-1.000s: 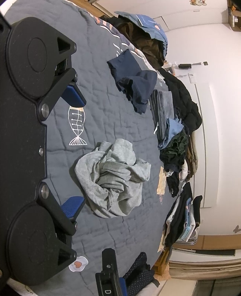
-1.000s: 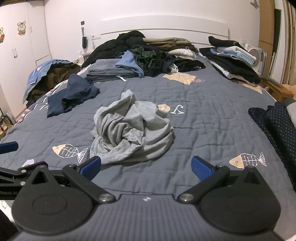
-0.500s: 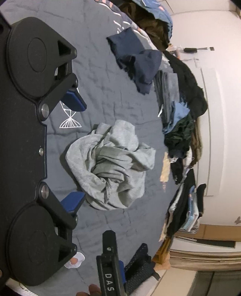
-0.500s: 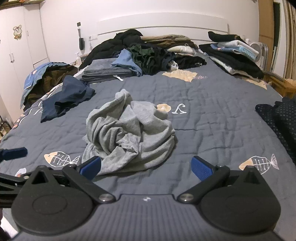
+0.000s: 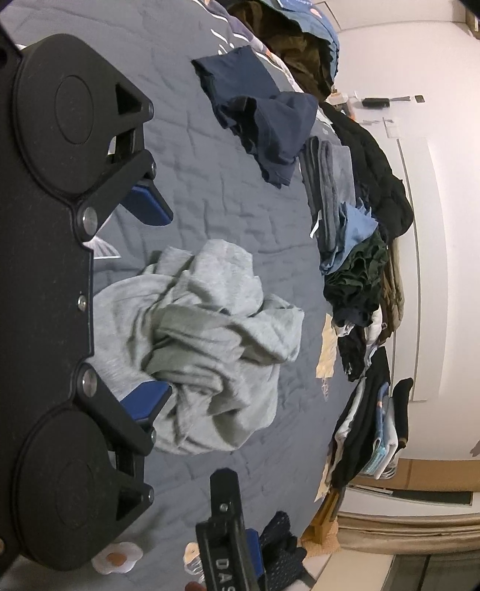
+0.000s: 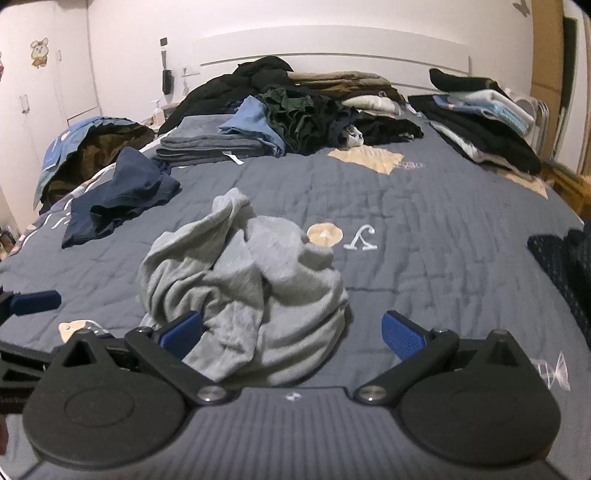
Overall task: Fold clothes
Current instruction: 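Grasp the grey shirt with the left gripper while the right gripper grasps it too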
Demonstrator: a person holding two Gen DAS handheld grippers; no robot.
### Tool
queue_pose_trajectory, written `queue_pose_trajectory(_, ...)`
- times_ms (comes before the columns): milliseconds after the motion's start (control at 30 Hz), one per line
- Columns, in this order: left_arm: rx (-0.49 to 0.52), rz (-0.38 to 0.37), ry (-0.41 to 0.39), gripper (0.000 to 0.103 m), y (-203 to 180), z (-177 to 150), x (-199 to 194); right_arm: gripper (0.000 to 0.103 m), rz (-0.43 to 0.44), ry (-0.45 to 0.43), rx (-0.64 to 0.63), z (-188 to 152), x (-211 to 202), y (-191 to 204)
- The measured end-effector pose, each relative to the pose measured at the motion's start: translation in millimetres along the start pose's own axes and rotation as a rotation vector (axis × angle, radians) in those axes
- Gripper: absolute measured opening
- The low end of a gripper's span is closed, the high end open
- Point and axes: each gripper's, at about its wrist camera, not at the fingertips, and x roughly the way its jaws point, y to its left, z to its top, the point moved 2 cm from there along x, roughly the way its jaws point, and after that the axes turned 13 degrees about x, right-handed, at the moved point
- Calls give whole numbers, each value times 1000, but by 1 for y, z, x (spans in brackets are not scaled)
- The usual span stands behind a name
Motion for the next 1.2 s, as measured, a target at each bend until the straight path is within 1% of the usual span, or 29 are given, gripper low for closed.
queue_pose_trajectory(67, -2, 2, -4, 90, 5, 2, 10, 103, 16, -6, 12, 3, 5, -4)
queue_pose_trajectory(133, -7, -19, -12, 86, 9, 3, 22, 103, 34, -8, 33, 4, 10, -9)
queue_pose_trajectory(233, -8, -53, -8, 71, 10, 4, 39, 103, 34, -1, 48, 2, 18, -16)
queue_pose_trajectory(267, -7, -65, -12, 68, 9, 3, 44, 103, 35, 2, 50, 0, 20, -19)
queue_pose_trajectory(300, -2, -77, -17, 61, 8, 3, 44, 103, 37, 5, 51, -1, 23, -22)
queue_pose_trajectory(333, 2, -89, -22, 59, 6, 4, 44, 103, 39, 8, 51, -3, 24, -23)
queue_pose_trajectory(400, 11, -113, -33, 50, 4, 4, 43, 103, 49, 7, 51, -5, 25, -26)
queue_pose_trajectory(467, 20, -137, -43, 38, 1, 4, 43, 102, 60, 3, 55, -5, 26, -26)
queue_pose_trajectory(500, 25, -149, -48, 22, -1, 4, 43, 102, 65, 1, 57, -5, 26, -27)
queue_pose_trajectory(533, 29, -161, -54, 10, -2, 4, 42, 101, 70, -1, 60, -5, 26, -27)
queue_pose_trajectory(633, 43, -197, -69, 5, -6, 4, 41, 101, 81, -6, 65, -4, 26, -28)
queue_pose_trajectory(700, 52, -221, -80, 4, -9, 4, 41, 101, 80, -4, 61, -5, 26, -29)
queue_pose_trajectory(800, 66, -256, -95, 4, -13, 4, 40, 101, 107, -6, 83, -2, 24, -31)
queue_pose_trajectory(1000, 180, -331, -109, 4, -52, -4, 30, 101, 281, 7, 144, 10, 5, -28)
queue_pose_trajectory(1067, 219, -356, -114, 4, -64, -7, 27, 101, 315, 24, 118, 7, 3, -19)
queue_pose_trajectory(1133, 257, -381, -119, 4, -77, -10, 24, 101, 298, 42, 56, 2, 5, -9)
queue_pose_trajectory(1200, 295, -406, -123, 4, -90, -13, 21, 100, 246, 79, 6, -7, 16, -5)
